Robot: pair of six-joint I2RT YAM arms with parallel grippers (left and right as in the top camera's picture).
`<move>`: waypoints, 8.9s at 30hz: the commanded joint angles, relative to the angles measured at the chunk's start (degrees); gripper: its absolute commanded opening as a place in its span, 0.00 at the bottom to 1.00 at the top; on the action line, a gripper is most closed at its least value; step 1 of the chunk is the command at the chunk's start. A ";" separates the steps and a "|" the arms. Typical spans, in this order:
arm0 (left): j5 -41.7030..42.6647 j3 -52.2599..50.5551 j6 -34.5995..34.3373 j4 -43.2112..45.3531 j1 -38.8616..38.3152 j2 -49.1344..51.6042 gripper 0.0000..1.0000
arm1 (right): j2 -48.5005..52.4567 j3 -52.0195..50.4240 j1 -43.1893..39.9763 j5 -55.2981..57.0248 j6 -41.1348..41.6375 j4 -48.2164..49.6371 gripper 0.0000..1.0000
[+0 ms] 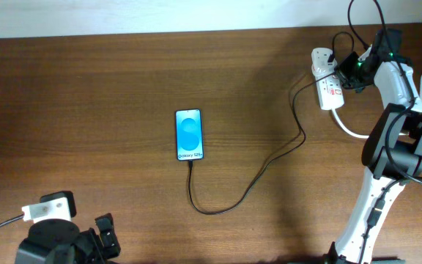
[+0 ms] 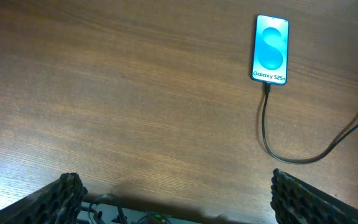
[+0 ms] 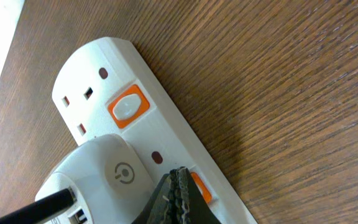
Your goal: Plug charger to phone and switch on socket
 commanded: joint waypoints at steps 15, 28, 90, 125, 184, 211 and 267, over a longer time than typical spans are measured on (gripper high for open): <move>-0.81 -0.15 -0.52 -0.07 -0.31 -0.22 0.99 | 5.31 -2.73 2.62 -1.27 -3.82 -5.77 0.04; -0.81 -0.15 -0.52 -0.07 -0.31 -0.22 0.99 | -3.28 -0.31 1.40 1.73 -6.82 -6.10 0.04; -0.81 -0.15 -0.52 -0.07 -0.31 -0.22 0.99 | 0.57 -0.90 -3.72 -12.07 18.36 -0.76 0.04; -0.81 -0.15 -0.52 -0.07 -0.31 -0.22 0.99 | 4.09 -1.53 0.39 -13.40 21.51 1.99 0.04; -0.81 -0.15 -0.52 -0.07 -0.31 -0.22 0.99 | 7.56 -4.55 12.57 9.94 15.72 -13.22 0.04; -0.81 -0.15 -0.52 -0.07 -0.31 -0.22 0.99 | -8.22 -4.31 -2.82 17.22 3.48 -20.26 0.04; -0.81 -0.15 -0.52 -0.07 -0.31 -0.22 0.99 | -128.67 -47.41 -0.92 5.38 -22.01 -28.17 0.98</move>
